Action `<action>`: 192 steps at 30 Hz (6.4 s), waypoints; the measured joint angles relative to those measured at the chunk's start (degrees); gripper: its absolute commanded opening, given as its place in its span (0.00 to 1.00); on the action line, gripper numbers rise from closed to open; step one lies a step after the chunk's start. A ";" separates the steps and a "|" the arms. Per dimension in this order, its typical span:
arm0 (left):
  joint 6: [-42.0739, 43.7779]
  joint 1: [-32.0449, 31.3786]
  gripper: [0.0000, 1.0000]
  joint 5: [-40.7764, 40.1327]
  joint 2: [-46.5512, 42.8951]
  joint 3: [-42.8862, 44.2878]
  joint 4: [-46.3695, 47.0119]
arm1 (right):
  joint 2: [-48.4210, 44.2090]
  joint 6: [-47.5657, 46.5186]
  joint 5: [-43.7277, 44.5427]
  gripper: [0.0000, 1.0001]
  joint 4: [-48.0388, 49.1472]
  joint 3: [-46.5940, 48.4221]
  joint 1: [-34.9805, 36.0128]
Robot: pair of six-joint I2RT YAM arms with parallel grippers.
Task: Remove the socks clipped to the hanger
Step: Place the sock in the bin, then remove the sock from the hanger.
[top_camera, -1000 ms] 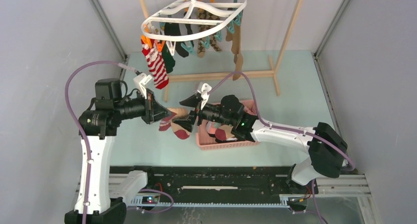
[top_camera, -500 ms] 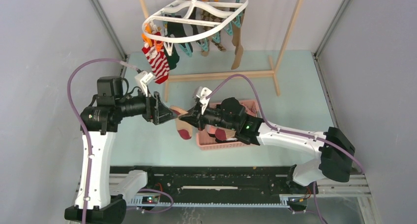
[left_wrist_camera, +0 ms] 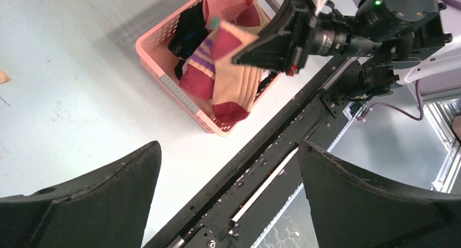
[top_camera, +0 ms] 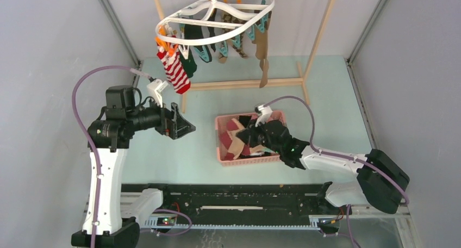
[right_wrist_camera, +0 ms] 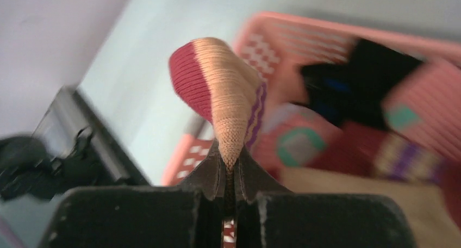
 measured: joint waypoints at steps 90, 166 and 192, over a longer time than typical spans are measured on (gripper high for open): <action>5.53 20.59 1.00 3.19 4.81 1.51 -5.40 | 1.42 23.93 -11.26 0.35 -1.90 -2.10 -19.87; 10.97 24.15 0.95 9.46 6.32 1.51 -11.98 | 19.02 -8.52 -2.40 0.00 3.85 38.69 5.49; -4.61 4.96 0.87 23.17 6.71 4.35 1.75 | 1.25 8.39 -17.44 0.00 4.26 26.58 5.27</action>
